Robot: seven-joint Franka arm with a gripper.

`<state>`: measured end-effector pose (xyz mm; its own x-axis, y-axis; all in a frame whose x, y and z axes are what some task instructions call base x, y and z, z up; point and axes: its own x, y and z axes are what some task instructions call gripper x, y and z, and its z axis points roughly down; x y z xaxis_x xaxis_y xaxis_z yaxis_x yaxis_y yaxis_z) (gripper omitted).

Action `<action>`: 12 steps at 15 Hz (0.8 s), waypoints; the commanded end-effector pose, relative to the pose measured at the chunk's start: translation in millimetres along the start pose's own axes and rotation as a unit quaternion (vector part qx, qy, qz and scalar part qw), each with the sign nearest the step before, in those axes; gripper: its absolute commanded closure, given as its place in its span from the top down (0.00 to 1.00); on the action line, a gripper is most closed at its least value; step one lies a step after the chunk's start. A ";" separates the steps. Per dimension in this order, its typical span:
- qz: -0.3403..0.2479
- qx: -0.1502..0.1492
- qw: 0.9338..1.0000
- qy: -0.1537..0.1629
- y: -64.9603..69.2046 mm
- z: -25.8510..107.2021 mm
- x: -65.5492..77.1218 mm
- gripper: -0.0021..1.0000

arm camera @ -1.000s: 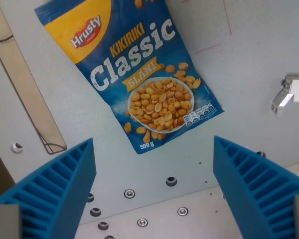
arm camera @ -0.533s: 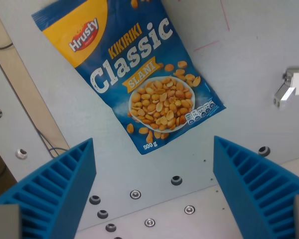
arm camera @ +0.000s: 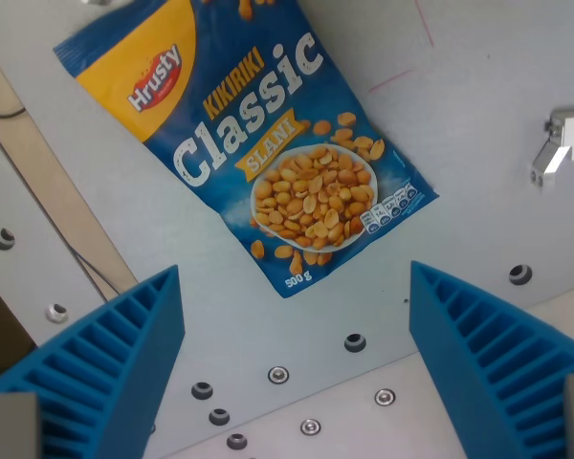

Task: Rotate around base negative z

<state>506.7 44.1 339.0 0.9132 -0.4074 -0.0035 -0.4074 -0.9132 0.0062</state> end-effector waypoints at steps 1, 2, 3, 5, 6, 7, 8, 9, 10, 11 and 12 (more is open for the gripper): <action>0.079 0.001 0.997 0.001 0.1 -1.9 -0.2 1.00; 0.085 0.002 0.996 0.001 0.1 -1.9 -0.2 1.00; 0.092 0.002 0.996 0.001 0.1 -1.9 -0.2 1.00; 0.105 0.002 0.994 0.000 0.1 -1.9 -0.2 1.00; 0.112 0.002 0.994 0.000 0.1 -1.9 -0.2 1.00; 0.118 0.002 0.993 0.000 0.1 -1.9 -0.2 1.00; 0.125 0.002 0.992 0.000 0.1 -1.9 -0.2 1.00; 0.132 0.002 0.991 0.000 0.1 -1.9 -0.2 1.00; 0.138 0.002 0.990 0.000 0.1 -1.9 -0.2 1.00; 0.145 0.002 0.989 0.000 0.1 -1.9 -0.2 1.00; 0.151 0.002 0.988 0.000 0.1 -1.9 -0.2 1.00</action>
<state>506.7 44.1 339.0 0.8382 -0.5453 -0.0025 -0.5453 -0.8382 0.0067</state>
